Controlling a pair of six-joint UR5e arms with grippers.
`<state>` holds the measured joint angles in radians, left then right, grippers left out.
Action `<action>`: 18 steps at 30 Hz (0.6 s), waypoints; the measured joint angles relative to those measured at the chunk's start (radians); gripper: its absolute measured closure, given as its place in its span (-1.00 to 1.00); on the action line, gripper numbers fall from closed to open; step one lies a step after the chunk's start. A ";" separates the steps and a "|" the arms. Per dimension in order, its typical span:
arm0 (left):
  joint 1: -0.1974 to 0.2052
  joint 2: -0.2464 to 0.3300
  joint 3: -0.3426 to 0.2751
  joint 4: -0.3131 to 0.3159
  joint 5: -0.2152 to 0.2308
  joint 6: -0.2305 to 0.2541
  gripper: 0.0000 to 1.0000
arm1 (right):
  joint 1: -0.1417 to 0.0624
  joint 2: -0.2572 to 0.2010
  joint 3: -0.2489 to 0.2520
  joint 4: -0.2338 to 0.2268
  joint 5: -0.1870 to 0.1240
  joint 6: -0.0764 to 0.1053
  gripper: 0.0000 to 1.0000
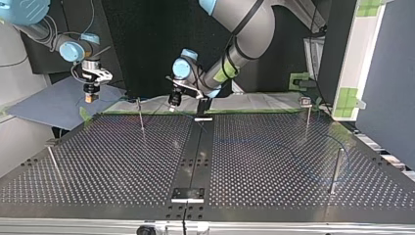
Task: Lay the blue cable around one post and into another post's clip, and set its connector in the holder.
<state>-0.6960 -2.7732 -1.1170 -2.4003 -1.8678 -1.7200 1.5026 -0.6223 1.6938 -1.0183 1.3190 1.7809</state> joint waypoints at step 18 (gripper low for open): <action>0.008 0.000 0.020 -0.024 -0.003 -0.004 1.00 | -0.001 0.001 -0.020 0.002 -0.001 0.012 1.00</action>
<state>-0.6882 -2.7736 -1.0970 -2.4245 -1.8704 -1.7241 1.5012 -0.6215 1.6734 -1.0163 1.3179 1.7926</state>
